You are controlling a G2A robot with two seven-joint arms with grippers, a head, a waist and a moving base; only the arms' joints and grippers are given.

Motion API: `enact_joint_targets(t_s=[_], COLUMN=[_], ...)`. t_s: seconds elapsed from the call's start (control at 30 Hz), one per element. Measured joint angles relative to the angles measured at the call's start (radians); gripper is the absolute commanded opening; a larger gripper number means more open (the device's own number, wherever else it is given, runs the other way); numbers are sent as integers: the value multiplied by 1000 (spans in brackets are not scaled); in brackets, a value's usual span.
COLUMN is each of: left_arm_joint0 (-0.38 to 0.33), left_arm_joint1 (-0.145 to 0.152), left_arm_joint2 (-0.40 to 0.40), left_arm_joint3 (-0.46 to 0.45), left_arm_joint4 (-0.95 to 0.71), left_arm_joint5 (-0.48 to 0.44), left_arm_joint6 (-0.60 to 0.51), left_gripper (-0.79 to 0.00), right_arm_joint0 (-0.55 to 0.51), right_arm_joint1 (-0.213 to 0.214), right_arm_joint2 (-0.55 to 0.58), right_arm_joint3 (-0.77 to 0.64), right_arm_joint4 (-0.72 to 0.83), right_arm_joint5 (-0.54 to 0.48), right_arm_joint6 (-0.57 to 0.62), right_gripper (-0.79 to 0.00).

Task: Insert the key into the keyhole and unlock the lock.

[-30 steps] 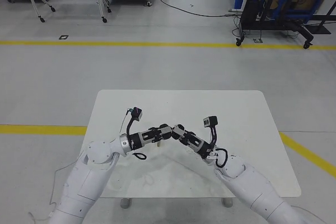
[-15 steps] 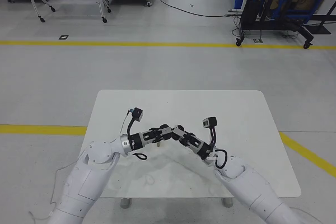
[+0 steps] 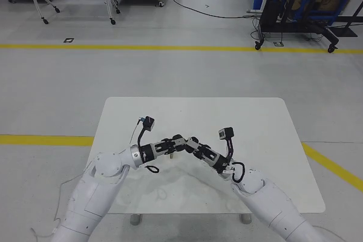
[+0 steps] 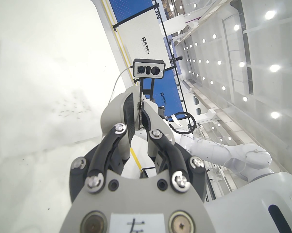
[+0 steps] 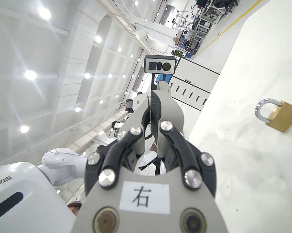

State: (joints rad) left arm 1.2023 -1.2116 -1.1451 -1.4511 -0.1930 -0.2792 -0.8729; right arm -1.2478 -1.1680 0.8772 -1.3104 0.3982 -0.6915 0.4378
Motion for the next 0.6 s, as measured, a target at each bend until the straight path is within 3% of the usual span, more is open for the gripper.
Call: enact_joint_targets(t_s=[0.6], left_arm_joint0=[3], left_arm_joint1=[7], left_arm_joint2=[3], left_arm_joint3=[-9], left_arm_joint4=[22], left_arm_joint5=[-23], left_arm_joint6=[26], left_gripper=[-785], right_arm_joint0=[-24], right_arm_joint1=[-10], right_arm_joint2=[41], right_arm_joint3=[-9], right_arm_joint4=[2], right_arm_joint5=[12], right_arm_joint6=[18], right_gripper=[-785])
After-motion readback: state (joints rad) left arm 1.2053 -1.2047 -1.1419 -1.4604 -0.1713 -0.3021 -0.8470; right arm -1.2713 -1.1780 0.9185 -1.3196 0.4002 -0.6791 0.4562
